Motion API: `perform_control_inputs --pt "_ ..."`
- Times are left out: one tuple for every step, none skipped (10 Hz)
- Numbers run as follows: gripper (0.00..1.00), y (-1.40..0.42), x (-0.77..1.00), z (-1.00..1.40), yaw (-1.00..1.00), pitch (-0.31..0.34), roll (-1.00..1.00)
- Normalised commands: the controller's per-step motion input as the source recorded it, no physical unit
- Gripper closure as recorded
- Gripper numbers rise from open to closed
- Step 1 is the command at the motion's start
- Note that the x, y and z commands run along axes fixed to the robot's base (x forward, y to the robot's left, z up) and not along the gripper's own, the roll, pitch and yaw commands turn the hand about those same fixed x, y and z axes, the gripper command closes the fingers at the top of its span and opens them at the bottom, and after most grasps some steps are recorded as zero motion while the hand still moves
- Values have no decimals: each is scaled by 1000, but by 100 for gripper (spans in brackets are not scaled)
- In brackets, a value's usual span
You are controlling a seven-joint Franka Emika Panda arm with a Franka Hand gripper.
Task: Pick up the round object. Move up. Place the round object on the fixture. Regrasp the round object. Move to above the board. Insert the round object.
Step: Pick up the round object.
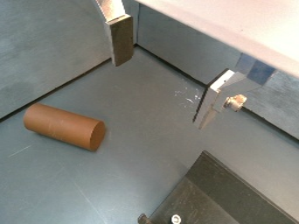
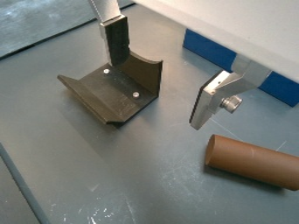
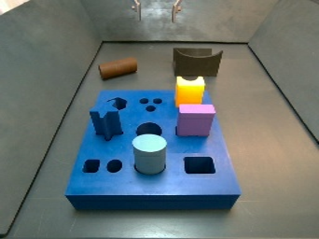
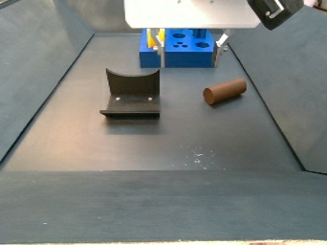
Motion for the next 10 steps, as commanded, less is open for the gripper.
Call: perform_control_inputs --pt "0 0 -549 -351 -620 -291 -380" --pt "0 0 -460 -623 -697 -246 -454" --pt "0 0 -463 -629 -694 -229 -474" --pt "0 0 -463 -626 -694 -226 -474" --pt "0 0 -394 -554 -717 -314 -531" --pt "0 -23 -269 -406 -737 -391 -671" --pt "0 -46 -237 -360 -737 -409 -709" --pt "0 -63 -220 -311 -760 -480 -674" --pt "0 -80 -194 -263 -774 -540 -646" --pt "0 -117 -169 -180 -717 -566 -709"
